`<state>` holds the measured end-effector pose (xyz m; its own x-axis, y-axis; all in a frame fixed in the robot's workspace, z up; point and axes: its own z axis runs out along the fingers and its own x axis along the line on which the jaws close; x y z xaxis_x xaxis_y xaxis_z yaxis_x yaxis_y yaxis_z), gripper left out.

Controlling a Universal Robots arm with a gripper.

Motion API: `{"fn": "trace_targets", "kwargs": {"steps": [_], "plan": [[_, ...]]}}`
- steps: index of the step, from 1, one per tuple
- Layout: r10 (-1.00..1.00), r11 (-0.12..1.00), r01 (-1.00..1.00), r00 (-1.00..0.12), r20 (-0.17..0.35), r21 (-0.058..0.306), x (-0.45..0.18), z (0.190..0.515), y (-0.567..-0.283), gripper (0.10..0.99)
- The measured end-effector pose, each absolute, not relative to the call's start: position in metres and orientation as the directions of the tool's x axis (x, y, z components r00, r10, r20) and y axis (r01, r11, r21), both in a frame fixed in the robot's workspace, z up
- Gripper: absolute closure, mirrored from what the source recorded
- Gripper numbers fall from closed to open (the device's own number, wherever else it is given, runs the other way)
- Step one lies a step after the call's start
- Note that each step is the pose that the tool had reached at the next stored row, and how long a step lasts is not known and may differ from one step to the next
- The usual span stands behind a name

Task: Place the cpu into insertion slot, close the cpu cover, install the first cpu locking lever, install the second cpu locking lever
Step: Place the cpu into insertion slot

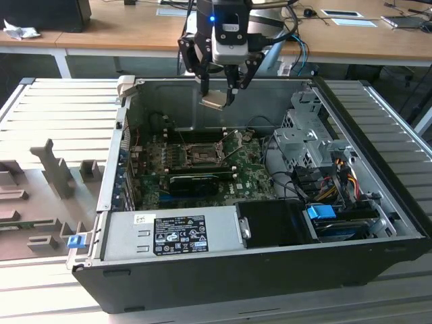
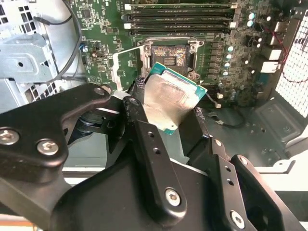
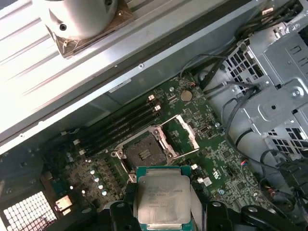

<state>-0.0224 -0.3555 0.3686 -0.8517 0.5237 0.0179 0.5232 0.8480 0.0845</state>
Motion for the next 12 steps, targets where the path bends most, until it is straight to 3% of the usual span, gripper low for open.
{"fn": "trace_targets", "kwargs": {"steps": [12], "plan": [[0.631, 0.772, 0.63, -0.775, 0.017, 0.084, -0.0224, 0.3672, -0.3555, 0.557]]}}
